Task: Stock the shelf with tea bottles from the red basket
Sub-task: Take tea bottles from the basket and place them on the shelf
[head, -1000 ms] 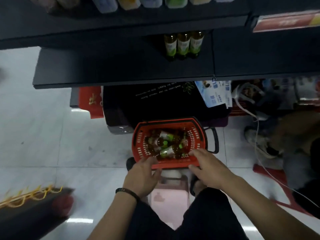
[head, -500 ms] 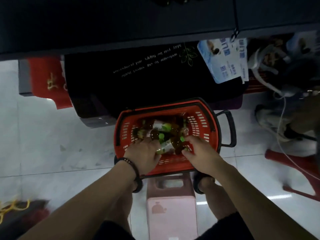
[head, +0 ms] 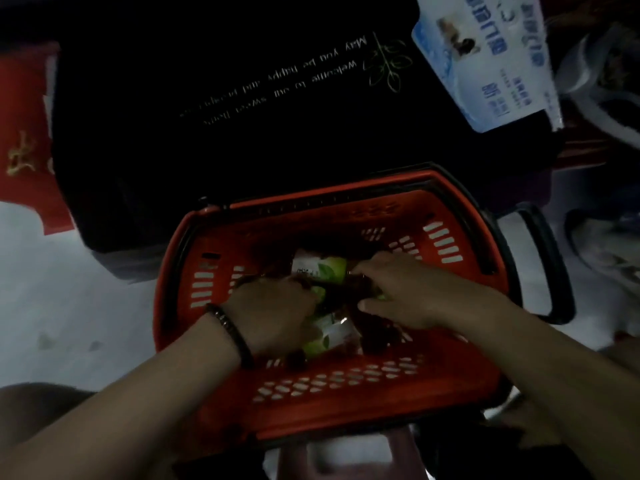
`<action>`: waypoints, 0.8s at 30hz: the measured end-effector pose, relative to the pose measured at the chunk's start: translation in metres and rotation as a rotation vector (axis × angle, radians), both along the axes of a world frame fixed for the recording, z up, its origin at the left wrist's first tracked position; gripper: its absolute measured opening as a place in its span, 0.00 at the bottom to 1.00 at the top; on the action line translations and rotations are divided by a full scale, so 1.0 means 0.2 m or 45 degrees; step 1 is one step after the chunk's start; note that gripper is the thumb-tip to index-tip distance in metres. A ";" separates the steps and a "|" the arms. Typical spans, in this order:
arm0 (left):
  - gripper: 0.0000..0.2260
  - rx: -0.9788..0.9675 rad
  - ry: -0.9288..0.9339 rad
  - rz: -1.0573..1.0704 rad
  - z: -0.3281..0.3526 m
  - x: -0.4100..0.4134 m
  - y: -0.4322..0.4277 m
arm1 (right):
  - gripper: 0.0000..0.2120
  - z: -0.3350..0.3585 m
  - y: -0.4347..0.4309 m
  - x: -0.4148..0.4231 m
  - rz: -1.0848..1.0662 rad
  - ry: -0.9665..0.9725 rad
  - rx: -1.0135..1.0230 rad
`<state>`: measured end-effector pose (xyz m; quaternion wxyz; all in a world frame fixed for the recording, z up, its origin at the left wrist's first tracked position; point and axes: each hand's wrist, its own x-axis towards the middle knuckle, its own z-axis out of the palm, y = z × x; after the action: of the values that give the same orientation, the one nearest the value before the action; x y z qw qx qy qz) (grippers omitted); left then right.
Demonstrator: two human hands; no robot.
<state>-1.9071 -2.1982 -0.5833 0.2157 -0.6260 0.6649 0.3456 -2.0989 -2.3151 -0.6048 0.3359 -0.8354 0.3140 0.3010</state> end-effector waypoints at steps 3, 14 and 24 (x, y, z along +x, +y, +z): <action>0.15 -0.047 -0.008 0.010 -0.03 0.01 0.02 | 0.24 0.03 0.01 0.01 0.042 0.019 -0.068; 0.16 -0.074 -0.016 -0.041 0.09 -0.13 0.22 | 0.24 0.12 0.27 -0.07 0.068 0.227 -0.206; 0.21 -0.021 -0.192 0.107 0.21 -0.14 0.36 | 0.34 0.03 0.40 -0.19 -0.321 -0.092 -0.337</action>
<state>-1.9359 -2.1260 -0.5404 0.2452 -0.6793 0.6229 0.3006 -2.1363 -2.2348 -0.5984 0.2692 -0.8366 0.4410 0.1824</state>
